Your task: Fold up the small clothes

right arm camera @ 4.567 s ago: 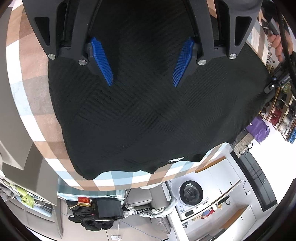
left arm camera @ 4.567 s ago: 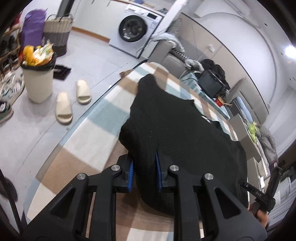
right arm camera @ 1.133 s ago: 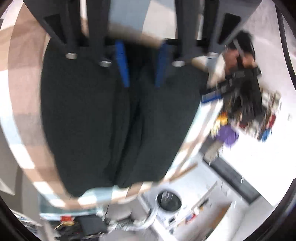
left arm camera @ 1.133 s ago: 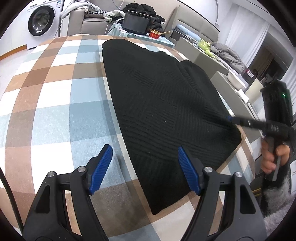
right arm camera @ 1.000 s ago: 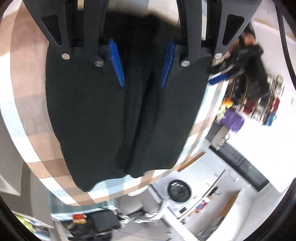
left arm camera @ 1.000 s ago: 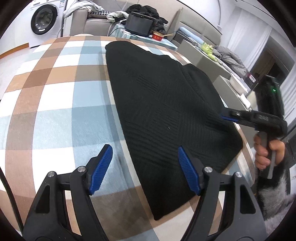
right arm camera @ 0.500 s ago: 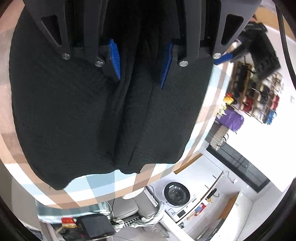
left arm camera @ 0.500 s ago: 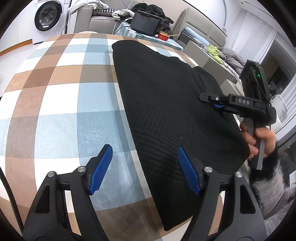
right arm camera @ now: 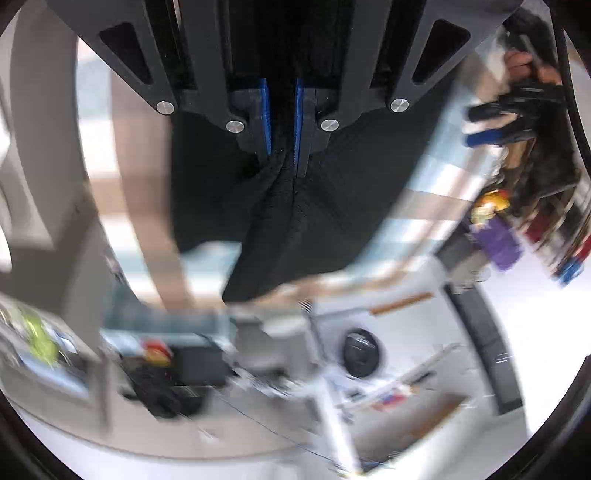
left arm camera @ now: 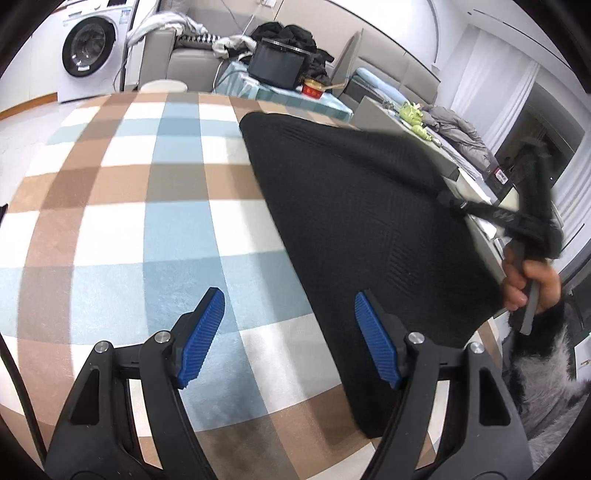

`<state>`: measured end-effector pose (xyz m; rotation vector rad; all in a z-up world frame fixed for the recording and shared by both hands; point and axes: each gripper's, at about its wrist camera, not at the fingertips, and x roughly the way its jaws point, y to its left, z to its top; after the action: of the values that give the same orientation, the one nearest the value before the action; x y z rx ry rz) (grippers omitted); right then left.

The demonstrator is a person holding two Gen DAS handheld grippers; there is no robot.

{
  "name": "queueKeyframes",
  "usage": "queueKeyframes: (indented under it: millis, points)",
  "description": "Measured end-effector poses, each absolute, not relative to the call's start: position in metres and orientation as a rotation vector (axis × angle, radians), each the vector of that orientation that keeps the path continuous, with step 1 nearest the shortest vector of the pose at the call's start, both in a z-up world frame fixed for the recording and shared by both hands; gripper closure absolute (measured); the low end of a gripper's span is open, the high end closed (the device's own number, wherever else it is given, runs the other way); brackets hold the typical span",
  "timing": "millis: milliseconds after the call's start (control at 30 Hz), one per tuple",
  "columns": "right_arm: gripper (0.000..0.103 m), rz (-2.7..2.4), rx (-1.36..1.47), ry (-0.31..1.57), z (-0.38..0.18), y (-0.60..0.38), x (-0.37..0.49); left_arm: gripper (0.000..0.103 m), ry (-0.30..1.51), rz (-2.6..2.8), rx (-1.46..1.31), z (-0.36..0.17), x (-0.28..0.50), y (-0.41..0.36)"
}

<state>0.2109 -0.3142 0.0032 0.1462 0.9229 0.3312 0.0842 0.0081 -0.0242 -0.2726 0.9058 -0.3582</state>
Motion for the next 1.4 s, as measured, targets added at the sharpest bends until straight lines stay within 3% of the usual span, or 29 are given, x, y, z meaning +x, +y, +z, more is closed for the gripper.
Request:
queueKeyframes:
  millis: [100, 300, 400, 533, 633, 733, 900, 967, 1400]
  points:
    - [0.093, 0.319, 0.182, 0.986, -0.024, -0.327, 0.221, 0.032, 0.941, -0.363, -0.272, -0.033, 0.088, 0.001]
    - [0.093, 0.349, 0.163, 0.880, 0.010, -0.325, 0.212, 0.032, 0.952, -0.374, -0.259, -0.039, 0.090, -0.007]
    - [0.091, 0.282, 0.127, 0.920, -0.002, -0.328, 0.223, 0.032, 0.955, -0.382, -0.266, -0.042, 0.096, -0.010]
    - [0.078, 0.253, 0.170, 1.018, -0.020, -0.337, 0.229, 0.032, 0.965, -0.388, -0.289, -0.046, 0.107, -0.016]
    - [0.054, 0.250, 0.161, 1.001, -0.012, -0.342, 0.216, 0.032, 0.962, -0.395, -0.293, -0.048, 0.121, -0.023]
    - [0.054, 0.270, 0.157, 1.004, -0.015, -0.347, 0.205, 0.033, 0.976, -0.395, -0.281, -0.052, 0.133, -0.034]
    - [0.056, 0.305, 0.175, 1.051, -0.031, -0.347, 0.192, 0.073, 0.982, -0.402, -0.247, -0.060, 0.147, -0.052]
    - [0.069, 0.336, 0.182, 1.064, -0.036, -0.342, 0.194, 0.080, 0.976, -0.397, -0.220, -0.060, 0.148, -0.056]
    - [0.073, 0.420, 0.164, 1.036, -0.039, -0.247, 0.226, 0.084, 0.919, -0.167, -0.253, -0.050, 0.160, 0.025]
